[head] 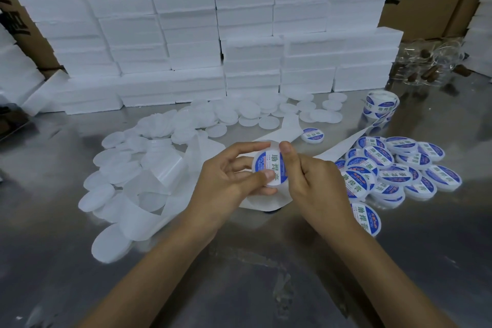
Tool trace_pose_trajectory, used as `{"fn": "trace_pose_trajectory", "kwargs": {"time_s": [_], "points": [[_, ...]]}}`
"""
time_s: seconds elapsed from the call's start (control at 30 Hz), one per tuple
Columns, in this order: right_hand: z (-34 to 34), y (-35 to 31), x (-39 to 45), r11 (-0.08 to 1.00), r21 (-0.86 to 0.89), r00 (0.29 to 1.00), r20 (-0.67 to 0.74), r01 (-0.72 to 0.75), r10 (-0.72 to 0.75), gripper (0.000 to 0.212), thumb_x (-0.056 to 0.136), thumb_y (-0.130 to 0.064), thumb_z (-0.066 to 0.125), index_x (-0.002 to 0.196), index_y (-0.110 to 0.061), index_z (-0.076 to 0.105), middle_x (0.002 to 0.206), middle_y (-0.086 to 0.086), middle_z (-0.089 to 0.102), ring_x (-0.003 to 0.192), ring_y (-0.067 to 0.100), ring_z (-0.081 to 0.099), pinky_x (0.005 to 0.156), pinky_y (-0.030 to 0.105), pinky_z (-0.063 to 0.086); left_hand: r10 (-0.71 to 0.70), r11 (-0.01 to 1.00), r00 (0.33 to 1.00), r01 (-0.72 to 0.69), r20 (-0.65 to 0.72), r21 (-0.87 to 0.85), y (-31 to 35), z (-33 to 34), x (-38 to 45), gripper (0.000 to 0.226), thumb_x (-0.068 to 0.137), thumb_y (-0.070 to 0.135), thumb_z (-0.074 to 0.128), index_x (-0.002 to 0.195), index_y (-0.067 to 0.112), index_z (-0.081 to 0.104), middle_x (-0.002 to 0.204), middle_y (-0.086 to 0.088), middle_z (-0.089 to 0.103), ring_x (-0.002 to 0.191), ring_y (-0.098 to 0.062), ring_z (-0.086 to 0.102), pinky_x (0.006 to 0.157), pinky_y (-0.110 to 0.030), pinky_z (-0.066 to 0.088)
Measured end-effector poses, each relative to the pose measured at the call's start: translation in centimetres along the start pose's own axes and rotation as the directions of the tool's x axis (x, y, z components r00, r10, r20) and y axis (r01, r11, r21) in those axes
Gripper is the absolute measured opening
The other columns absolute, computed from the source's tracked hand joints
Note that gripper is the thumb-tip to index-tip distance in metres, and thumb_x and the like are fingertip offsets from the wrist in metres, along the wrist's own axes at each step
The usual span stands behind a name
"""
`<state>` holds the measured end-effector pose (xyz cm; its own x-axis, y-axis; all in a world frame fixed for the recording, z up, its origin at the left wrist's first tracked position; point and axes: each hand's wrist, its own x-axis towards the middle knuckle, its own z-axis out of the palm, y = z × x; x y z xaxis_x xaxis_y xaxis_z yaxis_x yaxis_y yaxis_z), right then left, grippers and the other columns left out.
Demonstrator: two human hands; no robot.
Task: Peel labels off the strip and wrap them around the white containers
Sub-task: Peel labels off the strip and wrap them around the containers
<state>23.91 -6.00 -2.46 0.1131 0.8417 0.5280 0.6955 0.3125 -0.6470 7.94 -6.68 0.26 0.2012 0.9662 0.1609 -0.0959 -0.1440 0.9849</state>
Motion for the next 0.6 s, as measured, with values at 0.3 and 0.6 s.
{"fn": "trace_pose_trajectory", "kwargs": {"time_s": [0.3,0.6], "points": [[-0.5,-0.2,0.1,0.996,0.078,0.981,0.189,0.037,-0.051,0.045,0.097,-0.053,0.044,0.074,-0.015,0.046,0.056,-0.001,0.05,0.06,0.02,0.05,0.058,0.04,0.04,-0.016,0.999,0.985,0.011,-0.171,-0.031,-0.3,-0.3,0.5,0.015,0.093,0.019,0.068,0.107,0.017,0.073,0.09,-0.008,0.078,0.08,-0.025,0.077,0.067,-0.025,0.061],[-7.5,7.1,2.7,0.857,-0.276,0.899,-0.171,-0.436,0.402,0.05,0.1,-0.051,0.033,0.079,-0.011,0.055,0.082,0.012,0.062,0.08,0.035,0.056,0.073,0.04,0.042,0.066,0.988,0.986,-0.042,-0.156,0.148,-0.5,-1.4,1.5,0.029,0.101,-0.002,0.047,0.105,0.01,0.073,0.105,-0.002,0.077,0.095,-0.019,0.075,0.076,-0.03,0.062]]}}
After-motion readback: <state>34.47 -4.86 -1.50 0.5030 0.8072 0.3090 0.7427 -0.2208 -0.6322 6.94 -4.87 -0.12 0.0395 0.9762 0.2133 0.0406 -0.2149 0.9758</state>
